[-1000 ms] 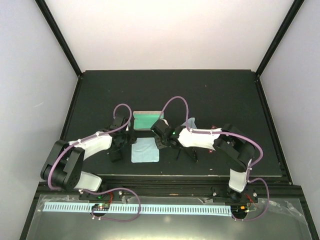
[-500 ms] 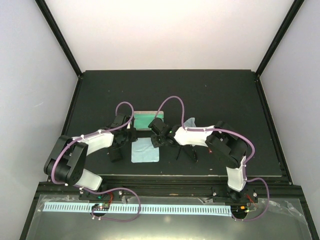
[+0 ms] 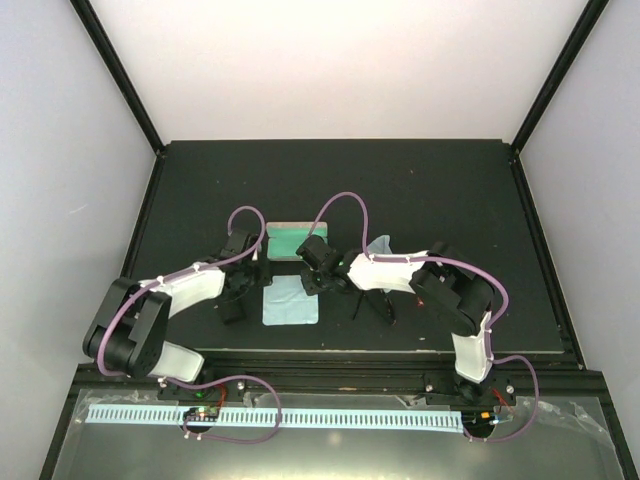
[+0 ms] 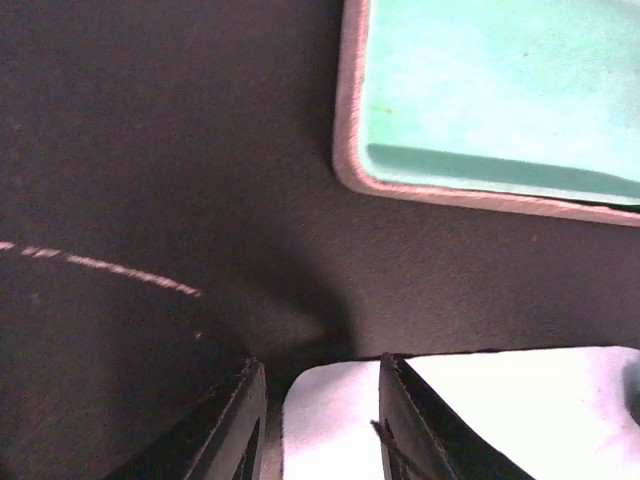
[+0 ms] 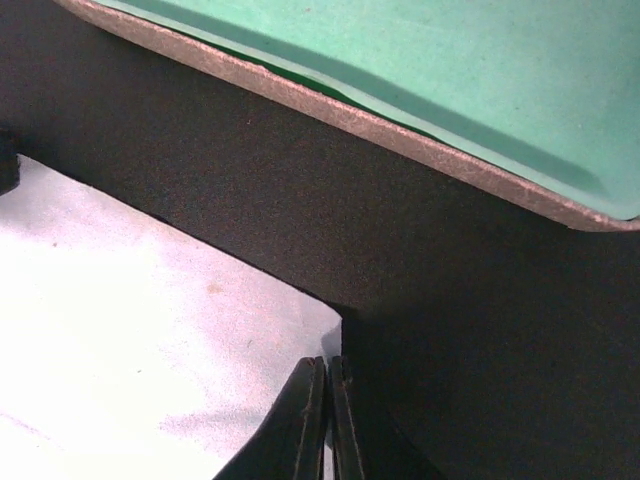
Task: Organize the sunglasses
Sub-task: Fold the glasses cleaning cloth at the center of the board.
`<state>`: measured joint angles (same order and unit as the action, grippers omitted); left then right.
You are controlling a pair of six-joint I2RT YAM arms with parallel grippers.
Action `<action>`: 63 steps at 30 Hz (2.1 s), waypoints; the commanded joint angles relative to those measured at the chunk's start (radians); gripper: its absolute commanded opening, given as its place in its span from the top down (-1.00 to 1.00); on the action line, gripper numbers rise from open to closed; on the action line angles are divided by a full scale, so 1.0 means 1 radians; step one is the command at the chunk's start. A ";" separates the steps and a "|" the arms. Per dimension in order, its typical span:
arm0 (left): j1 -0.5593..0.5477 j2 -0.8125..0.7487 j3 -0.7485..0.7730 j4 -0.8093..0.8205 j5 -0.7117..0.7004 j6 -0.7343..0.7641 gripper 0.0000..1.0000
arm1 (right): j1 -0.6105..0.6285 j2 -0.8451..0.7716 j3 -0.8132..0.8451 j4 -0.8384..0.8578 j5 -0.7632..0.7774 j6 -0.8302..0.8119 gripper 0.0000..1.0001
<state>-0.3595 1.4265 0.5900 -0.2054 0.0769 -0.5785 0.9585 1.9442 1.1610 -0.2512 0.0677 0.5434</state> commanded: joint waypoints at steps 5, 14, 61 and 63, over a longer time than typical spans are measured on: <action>-0.003 0.036 -0.015 -0.113 0.011 0.010 0.43 | -0.004 0.021 0.012 0.010 -0.005 0.003 0.88; -0.012 0.050 -0.024 -0.096 0.066 0.005 0.64 | -0.006 0.018 0.016 0.006 -0.025 0.004 0.91; -0.018 -0.232 -0.119 -0.081 0.196 -0.025 0.97 | -0.035 -0.141 -0.084 0.035 -0.183 -0.044 0.98; -0.019 -0.248 -0.125 -0.093 0.198 -0.030 0.97 | -0.035 -0.149 -0.097 0.033 -0.195 -0.043 0.98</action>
<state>-0.3706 1.2221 0.4740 -0.2680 0.2298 -0.5896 0.9249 1.8294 1.0859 -0.2398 -0.0910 0.5026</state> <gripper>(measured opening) 0.016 0.013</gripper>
